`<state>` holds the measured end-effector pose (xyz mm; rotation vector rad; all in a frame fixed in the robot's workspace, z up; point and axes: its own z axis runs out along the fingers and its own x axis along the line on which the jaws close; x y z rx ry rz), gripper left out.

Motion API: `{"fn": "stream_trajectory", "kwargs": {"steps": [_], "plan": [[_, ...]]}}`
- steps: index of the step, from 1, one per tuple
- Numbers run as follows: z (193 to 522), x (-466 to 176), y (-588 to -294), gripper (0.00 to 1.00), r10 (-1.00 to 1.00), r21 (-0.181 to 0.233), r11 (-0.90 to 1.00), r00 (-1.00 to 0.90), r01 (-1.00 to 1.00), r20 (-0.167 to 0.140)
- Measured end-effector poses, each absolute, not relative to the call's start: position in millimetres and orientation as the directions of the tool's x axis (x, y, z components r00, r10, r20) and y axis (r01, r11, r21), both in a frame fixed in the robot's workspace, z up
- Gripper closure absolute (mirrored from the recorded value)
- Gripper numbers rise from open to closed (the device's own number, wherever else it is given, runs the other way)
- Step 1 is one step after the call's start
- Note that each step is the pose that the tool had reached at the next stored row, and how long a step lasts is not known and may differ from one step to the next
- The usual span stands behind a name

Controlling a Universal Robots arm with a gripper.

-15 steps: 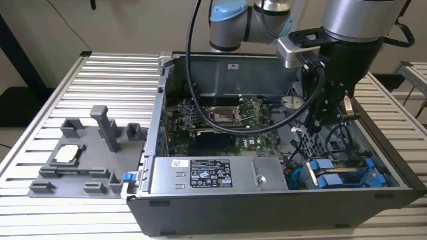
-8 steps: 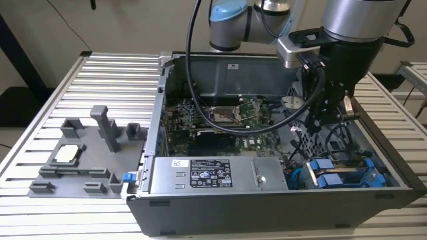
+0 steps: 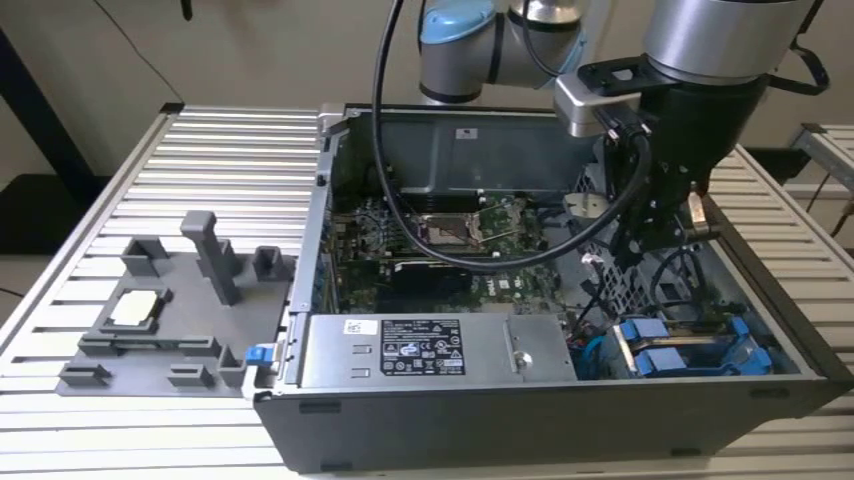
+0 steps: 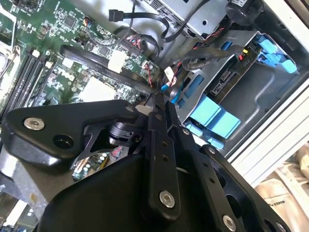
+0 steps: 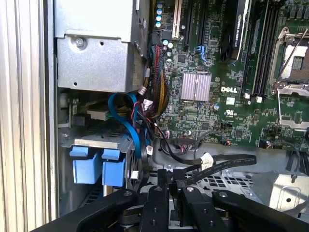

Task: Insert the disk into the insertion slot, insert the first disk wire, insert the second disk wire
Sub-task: 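Insert the second disk wire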

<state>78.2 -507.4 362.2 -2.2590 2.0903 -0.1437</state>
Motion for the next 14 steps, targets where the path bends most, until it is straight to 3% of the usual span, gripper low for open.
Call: {"fn": "stream_trajectory", "kwargs": {"steps": [14], "plan": [[362, 85, -538, 0.84, -0.997, -0.105, -0.079, 0.076, -0.991, 0.027]]}}
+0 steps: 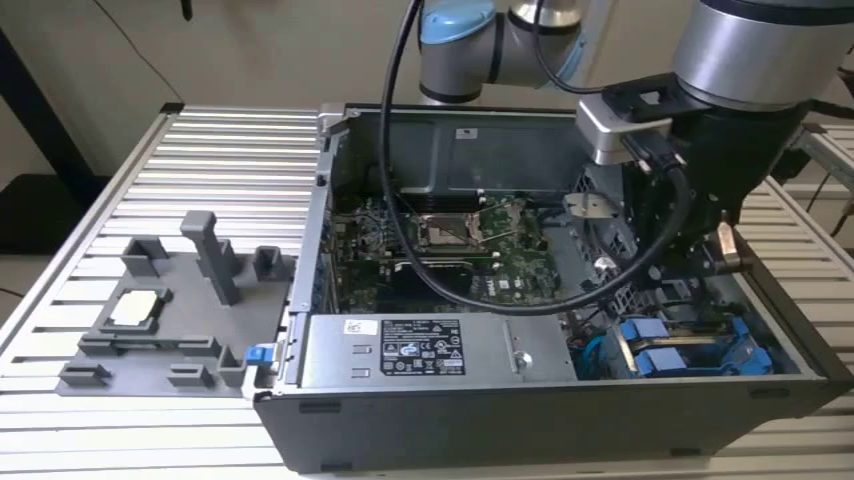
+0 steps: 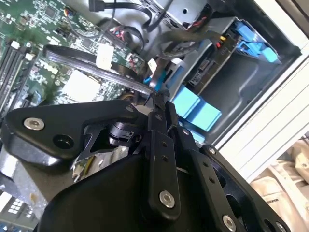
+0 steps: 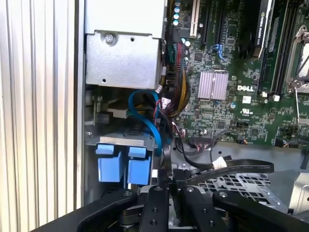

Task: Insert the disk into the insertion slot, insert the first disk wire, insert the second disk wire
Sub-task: 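Insert the second disk wire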

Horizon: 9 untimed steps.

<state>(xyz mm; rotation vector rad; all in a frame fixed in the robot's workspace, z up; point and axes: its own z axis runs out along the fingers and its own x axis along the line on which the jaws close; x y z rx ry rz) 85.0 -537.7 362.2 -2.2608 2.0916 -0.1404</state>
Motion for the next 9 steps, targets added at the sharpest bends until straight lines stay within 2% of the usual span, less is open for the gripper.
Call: {"fn": "stream_trajectory", "kwargs": {"steps": [9], "plan": [[362, 100, -554, 0.84, -0.997, -0.099, -0.078, 0.076, -0.992, 0.019]]}}
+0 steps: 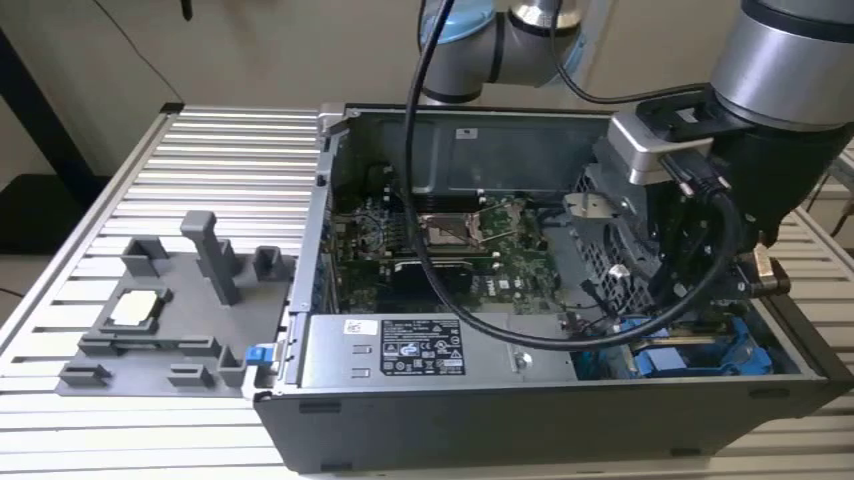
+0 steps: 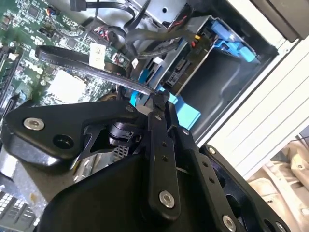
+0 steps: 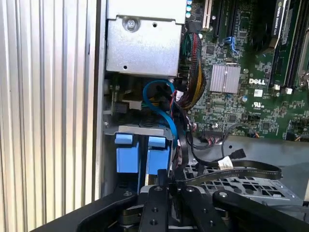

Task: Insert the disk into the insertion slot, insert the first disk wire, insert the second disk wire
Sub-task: 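Insert the second disk wire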

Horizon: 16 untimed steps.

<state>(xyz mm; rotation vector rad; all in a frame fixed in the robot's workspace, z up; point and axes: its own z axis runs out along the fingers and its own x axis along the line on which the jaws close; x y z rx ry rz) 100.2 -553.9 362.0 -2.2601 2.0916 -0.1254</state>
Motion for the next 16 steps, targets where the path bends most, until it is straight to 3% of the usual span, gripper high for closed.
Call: {"fn": "stream_trajectory", "kwargs": {"steps": [16], "plan": [[362, 127, -562, 0.84, -0.997, -0.055, -0.077, 0.076, -0.996, 0.015]]}}
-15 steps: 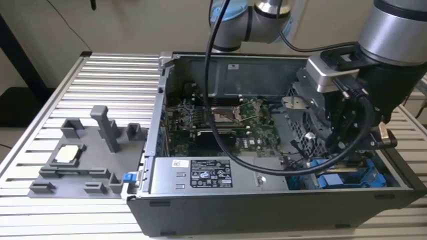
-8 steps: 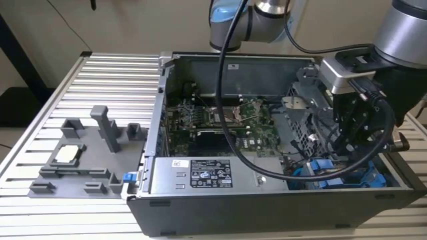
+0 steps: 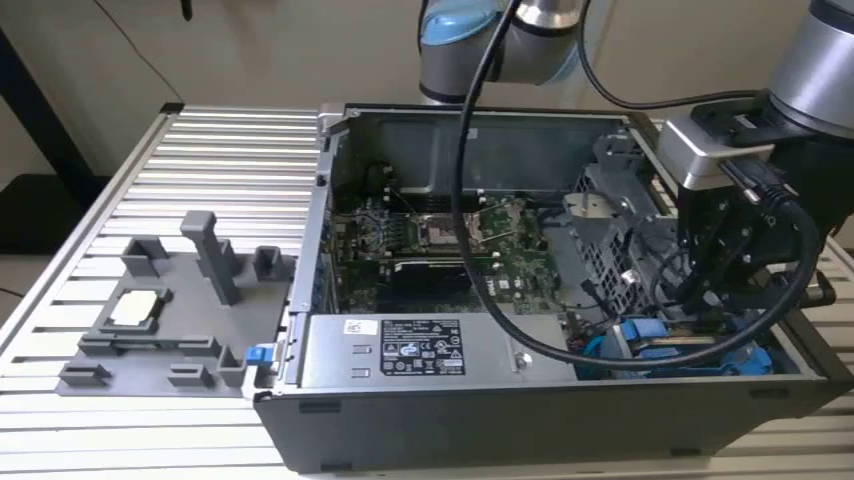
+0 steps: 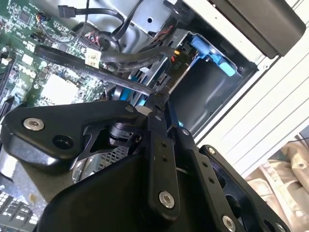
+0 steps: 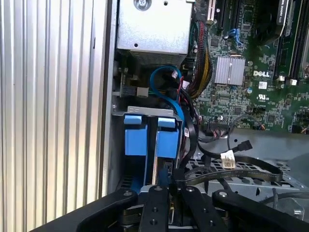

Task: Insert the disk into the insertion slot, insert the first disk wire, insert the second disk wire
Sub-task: 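Insert the second disk wire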

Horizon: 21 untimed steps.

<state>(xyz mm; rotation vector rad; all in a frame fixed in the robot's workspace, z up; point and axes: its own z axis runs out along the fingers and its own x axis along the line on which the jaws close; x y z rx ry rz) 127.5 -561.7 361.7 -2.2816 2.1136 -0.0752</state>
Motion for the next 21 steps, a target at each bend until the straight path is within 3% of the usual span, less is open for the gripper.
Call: {"fn": "stream_trajectory", "kwargs": {"steps": [10, 21], "plan": [[360, 130, -563, 0.84, -0.997, -0.053, -0.072, 0.071, -0.996, 0.012], [349, 131, -563, 0.84, -0.999, -0.055, -0.026, 0.027, -0.998, -0.018]]}}
